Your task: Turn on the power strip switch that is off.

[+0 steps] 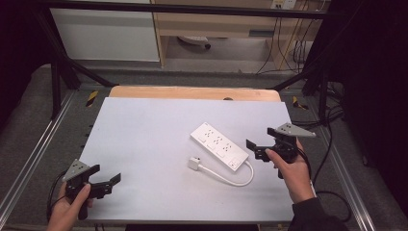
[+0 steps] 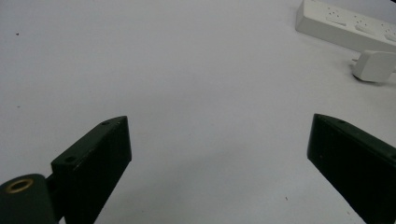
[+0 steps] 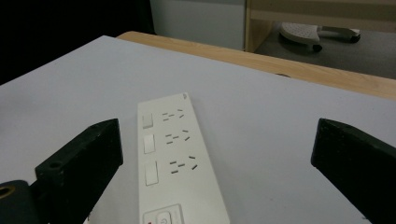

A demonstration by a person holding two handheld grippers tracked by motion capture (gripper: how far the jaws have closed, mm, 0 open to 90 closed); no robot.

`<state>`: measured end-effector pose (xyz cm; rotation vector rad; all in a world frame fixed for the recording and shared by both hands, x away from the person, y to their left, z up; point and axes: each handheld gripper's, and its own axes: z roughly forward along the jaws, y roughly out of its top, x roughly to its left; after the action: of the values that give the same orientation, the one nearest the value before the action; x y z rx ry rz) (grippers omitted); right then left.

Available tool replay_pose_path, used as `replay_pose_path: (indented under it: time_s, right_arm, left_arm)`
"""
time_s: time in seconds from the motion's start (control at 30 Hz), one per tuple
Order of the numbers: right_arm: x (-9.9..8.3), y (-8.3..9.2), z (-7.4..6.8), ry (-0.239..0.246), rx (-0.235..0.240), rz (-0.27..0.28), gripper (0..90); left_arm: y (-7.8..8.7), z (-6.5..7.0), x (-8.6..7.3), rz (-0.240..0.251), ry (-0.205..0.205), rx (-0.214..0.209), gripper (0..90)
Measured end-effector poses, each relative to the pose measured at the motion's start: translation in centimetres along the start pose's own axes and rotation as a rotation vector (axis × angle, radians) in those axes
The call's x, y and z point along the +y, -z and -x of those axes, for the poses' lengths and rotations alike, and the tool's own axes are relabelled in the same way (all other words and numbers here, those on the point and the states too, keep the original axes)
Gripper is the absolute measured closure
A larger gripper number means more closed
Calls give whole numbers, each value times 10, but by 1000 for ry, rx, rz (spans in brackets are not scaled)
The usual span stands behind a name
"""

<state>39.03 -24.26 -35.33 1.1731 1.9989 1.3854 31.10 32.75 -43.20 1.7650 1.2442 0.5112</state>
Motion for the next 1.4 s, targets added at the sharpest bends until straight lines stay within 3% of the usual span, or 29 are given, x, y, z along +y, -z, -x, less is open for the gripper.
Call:
replay_pose_path:
  time_s: [0.33,0.6,1.4]
  right_arm:
    - [13,-8,-1,21,3,-2,27]
    - [18,-21,-1,4,9,18,27]
    - [30,-45,-9,-6,-6,60,43]
  left_arm:
    - [-1,0,-2,-15,-3,-2,64]
    - [0,-2,-1,-11,6,14,63]
    - [-3,1,-2,-35,-6,8,64]
